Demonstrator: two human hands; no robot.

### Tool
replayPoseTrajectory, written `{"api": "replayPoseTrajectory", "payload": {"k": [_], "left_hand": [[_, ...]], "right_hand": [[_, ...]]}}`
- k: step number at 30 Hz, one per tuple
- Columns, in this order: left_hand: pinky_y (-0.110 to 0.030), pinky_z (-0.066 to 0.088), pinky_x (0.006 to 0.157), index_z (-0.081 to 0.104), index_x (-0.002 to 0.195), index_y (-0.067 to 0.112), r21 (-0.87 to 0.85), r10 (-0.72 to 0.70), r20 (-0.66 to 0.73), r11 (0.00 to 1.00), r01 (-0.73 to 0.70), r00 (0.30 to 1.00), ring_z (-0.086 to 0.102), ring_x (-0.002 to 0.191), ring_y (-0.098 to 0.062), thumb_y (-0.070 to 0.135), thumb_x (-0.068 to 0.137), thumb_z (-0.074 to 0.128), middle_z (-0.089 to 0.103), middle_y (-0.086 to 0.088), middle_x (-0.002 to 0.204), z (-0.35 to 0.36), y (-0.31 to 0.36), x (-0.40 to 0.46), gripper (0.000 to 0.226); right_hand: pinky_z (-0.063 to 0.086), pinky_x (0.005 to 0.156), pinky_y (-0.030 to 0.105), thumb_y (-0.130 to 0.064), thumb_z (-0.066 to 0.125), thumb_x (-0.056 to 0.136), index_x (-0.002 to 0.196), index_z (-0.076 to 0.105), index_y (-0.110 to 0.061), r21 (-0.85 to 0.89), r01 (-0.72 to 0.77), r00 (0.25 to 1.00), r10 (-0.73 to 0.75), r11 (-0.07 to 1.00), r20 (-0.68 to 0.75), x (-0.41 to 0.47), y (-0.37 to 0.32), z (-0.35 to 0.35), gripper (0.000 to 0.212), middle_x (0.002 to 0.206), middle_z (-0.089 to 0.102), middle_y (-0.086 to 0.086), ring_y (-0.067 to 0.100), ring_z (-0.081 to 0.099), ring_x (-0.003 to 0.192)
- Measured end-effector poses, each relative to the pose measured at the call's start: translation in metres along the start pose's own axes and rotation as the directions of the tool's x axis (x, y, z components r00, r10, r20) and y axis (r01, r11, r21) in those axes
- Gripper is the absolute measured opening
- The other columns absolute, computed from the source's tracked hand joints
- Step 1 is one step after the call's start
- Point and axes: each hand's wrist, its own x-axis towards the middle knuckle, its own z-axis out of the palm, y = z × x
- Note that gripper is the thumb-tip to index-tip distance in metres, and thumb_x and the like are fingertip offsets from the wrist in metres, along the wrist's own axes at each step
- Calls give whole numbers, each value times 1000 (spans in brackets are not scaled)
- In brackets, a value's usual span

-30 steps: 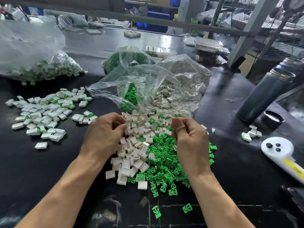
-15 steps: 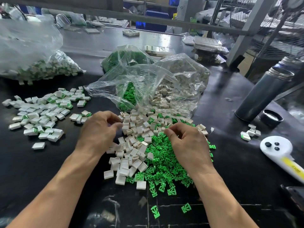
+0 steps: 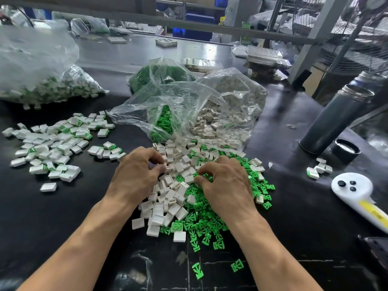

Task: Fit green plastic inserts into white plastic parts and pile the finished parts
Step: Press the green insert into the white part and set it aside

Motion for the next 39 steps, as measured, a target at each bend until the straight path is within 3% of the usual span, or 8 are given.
{"api": "replayPoseTrajectory", "payload": {"k": [7, 10, 13, 16, 20, 26, 30, 39], "left_hand": [[-26, 55, 79, 71, 103, 27, 14, 39, 3, 999, -39, 999, 60, 83, -1, 26, 92, 75, 61, 13, 95, 1, 0, 0, 12], [-9, 49, 73, 71, 116, 26, -48, 37, 13, 998, -37, 999, 60, 88, 0, 28, 94, 73, 60, 13, 99, 1, 3, 0, 23], [-12, 55, 76, 73, 114, 28, -307, 24, 56, 952, -6, 998, 66, 91, -7, 28, 93, 72, 66, 11, 102, -1, 11, -3, 21], [-25, 60, 80, 74, 108, 30, -589, 50, 120, 808, 30, 992, 71, 87, -13, 28, 90, 74, 74, 5, 99, -2, 24, -9, 18], [-29, 61, 83, 74, 106, 18, -758, 87, 152, 649, 59, 985, 71, 86, -21, 21, 83, 77, 75, -8, 98, 2, 33, -17, 24], [-39, 59, 89, 71, 105, 8, -796, 122, 147, 603, 44, 982, 69, 89, -24, 9, 86, 75, 72, -18, 100, 7, 40, -22, 19], [-44, 58, 94, 70, 107, 5, -785, 134, 153, 619, 38, 979, 69, 99, -36, 7, 89, 73, 73, -18, 104, 7, 41, -24, 18], [-25, 59, 84, 73, 109, 12, -747, 146, 140, 665, 7, 979, 73, 94, -19, -5, 89, 71, 77, -5, 101, 8, 45, -24, 26]], "right_hand": [[33, 89, 27, -38, 74, 93, 104, 73, -32, 9, 20, 999, -19, 1000, -30, 1, -1, 2, 13, 98, 54, -15, 9, 46, 103], [37, 92, 24, -33, 74, 94, 103, 71, -30, 124, 48, 996, -39, 991, -76, -1, 2, 0, 10, 93, 51, -21, 5, 50, 98], [51, 79, 15, -27, 74, 94, 98, 71, -29, 395, 44, 991, 11, 918, -135, -4, 0, -3, 5, 90, 68, -18, -1, 64, 84], [51, 67, 12, -22, 77, 92, 92, 71, -28, 640, 31, 988, 72, 768, -135, -7, -1, -2, 9, 82, 73, -14, -2, 68, 78], [50, 63, 12, -17, 78, 91, 89, 71, -25, 785, 85, 982, 83, 614, -172, -8, -2, -4, 10, 80, 72, -12, 1, 67, 71], [50, 63, 11, -15, 77, 91, 92, 73, -23, 840, 148, 979, 44, 522, -200, -11, -4, -5, 9, 80, 72, -8, 2, 66, 71], [51, 65, 15, -22, 78, 89, 92, 75, -23, 836, 164, 978, 23, 524, -206, -11, -7, -5, 4, 82, 74, -5, 7, 69, 74], [51, 62, 16, -20, 79, 91, 94, 74, -24, 843, 122, 986, 36, 523, -165, -12, -7, -4, 7, 82, 74, -7, 6, 68, 72]]}}
